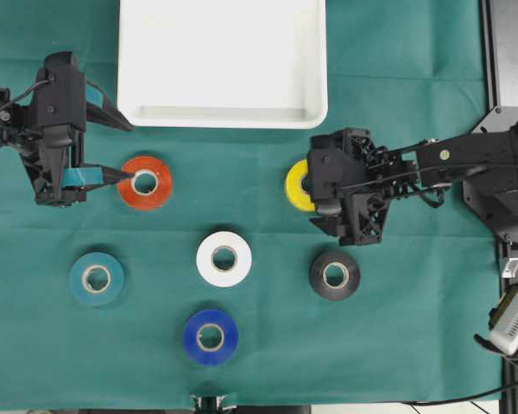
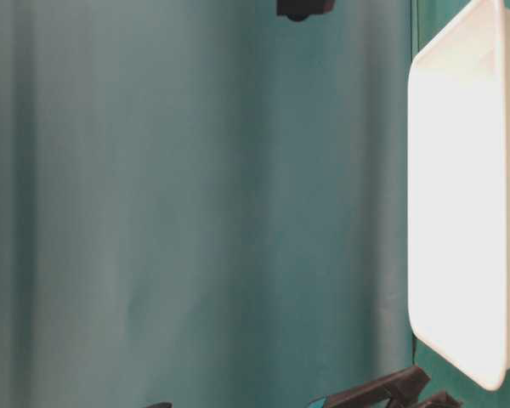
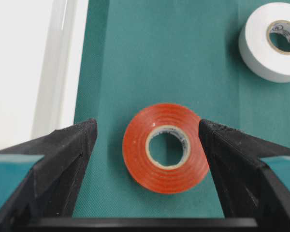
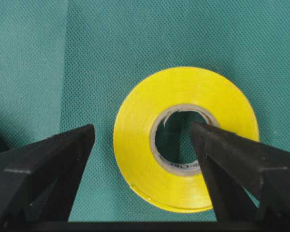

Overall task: Put the tape alternately from left to right into the white case.
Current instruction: 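Lower right gripper into the yellow roll's core and close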

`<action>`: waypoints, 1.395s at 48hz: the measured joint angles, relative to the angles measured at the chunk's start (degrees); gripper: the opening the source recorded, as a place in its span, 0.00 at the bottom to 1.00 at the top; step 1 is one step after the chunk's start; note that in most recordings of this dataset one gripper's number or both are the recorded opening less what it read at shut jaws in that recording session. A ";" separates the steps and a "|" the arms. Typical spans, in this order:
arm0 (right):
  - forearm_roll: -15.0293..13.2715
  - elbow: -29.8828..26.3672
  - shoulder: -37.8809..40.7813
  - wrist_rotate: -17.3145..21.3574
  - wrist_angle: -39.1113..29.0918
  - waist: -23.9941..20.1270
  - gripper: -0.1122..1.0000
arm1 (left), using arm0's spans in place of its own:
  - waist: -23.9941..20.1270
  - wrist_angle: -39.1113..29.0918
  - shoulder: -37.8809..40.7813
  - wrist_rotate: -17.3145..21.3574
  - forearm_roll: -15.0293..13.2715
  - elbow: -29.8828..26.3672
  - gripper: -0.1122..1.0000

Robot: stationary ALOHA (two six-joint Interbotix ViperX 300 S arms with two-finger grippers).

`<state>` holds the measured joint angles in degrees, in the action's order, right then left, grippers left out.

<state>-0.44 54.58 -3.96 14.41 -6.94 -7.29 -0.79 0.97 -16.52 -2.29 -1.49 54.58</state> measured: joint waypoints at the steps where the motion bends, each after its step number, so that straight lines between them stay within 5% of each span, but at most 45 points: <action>1: 0.00 0.00 0.09 0.00 0.00 -0.09 0.88 | 0.09 0.00 -0.09 0.00 -0.09 0.00 0.90; 26: 0.00 -0.18 0.09 0.09 0.00 -0.09 0.86 | 0.09 0.00 -0.09 -0.09 -0.09 0.26 0.90; 30: 0.00 -0.18 0.09 0.09 0.00 0.00 0.77 | 0.09 0.00 0.00 -0.09 -0.09 0.26 0.90; 40: 0.00 -0.09 0.18 0.09 0.00 0.09 0.26 | 0.09 0.00 -0.09 -0.09 -0.09 0.26 0.90; 44: 0.00 -0.26 0.26 0.09 -0.09 0.00 0.13 | 0.09 0.00 0.00 -0.09 -0.09 0.18 0.90; 67: 0.00 -1.41 0.26 0.26 -0.26 0.00 0.11 | 0.09 0.00 -0.09 -0.09 -0.09 0.26 0.90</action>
<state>-0.44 53.17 -3.69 14.68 -7.21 -7.29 -0.70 0.97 -16.61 -2.37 -1.58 54.84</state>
